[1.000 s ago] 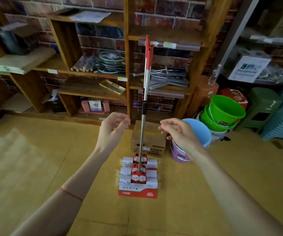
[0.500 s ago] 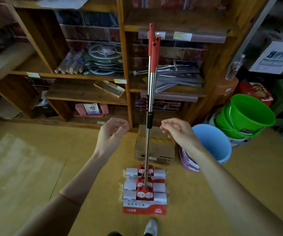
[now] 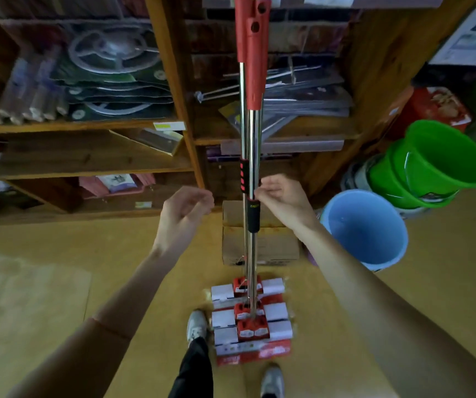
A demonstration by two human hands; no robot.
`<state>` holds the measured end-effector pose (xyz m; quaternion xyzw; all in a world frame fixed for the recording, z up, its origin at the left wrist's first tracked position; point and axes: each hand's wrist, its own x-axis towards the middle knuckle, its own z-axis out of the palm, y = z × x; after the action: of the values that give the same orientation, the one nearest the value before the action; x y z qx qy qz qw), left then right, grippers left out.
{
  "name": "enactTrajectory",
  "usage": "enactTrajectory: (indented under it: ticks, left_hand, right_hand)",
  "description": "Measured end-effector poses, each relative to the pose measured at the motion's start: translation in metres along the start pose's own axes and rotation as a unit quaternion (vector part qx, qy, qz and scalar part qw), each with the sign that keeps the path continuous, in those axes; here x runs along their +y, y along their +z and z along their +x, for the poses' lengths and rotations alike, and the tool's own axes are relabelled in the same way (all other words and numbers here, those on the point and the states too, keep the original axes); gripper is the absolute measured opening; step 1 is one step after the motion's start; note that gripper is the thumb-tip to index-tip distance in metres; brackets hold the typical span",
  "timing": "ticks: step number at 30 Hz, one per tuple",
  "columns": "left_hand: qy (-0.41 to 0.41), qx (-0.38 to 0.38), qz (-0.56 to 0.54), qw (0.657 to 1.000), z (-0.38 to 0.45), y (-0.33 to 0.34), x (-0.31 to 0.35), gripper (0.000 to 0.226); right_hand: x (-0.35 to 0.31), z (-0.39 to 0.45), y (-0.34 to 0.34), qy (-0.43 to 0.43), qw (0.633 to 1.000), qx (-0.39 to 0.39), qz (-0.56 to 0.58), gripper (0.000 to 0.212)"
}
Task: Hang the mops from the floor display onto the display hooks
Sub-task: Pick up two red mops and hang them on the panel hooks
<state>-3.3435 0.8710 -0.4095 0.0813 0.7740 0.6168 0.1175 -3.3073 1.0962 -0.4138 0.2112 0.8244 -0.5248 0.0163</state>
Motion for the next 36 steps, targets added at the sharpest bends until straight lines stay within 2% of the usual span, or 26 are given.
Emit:
enactTrajectory:
  ticks: [5,10,15,18,21,26,34,36]
  left_hand:
    - [-0.027,-0.026,-0.002,0.999,0.050,-0.007,-0.034,0.009]
    - [-0.047,-0.046,-0.007,0.998,0.074,-0.007,-0.054,0.008]
    - [-0.049,-0.060,-0.004,0.997,0.083,-0.003,-0.060,0.009]
    - [-0.050,-0.070,-0.005,0.996,0.090,0.009,-0.055,0.010]
    - [-0.041,-0.088,-0.007,0.995,0.103,0.028,-0.044,0.033]
    - [-0.001,-0.106,-0.007,0.994,0.128,0.072,-0.028,0.047]
    - [-0.010,-0.085,0.026,0.996,0.153,0.118,-0.030,0.038]
    - [-0.024,-0.078,0.027,0.996,0.152,0.122,-0.031,0.030]
  right_hand:
    - [0.001,0.065,0.023,0.030,0.996,0.085,0.006,0.046]
    - [0.004,0.097,0.042,0.044,0.992,0.121,-0.014,0.035]
    - [0.004,0.089,0.044,0.064,0.991,0.113,0.018,0.018]
    - [0.007,0.070,0.044,0.099,0.988,0.079,0.091,0.019]
    - [0.011,0.055,0.042,0.089,0.985,0.039,0.140,0.023]
    - [0.015,0.040,0.034,0.105,0.975,0.057,0.186,0.029]
    - [0.024,0.021,0.020,0.100,0.977,0.040,0.182,0.045]
    - [0.025,0.019,0.019,0.107,0.978,0.042,0.175,0.038]
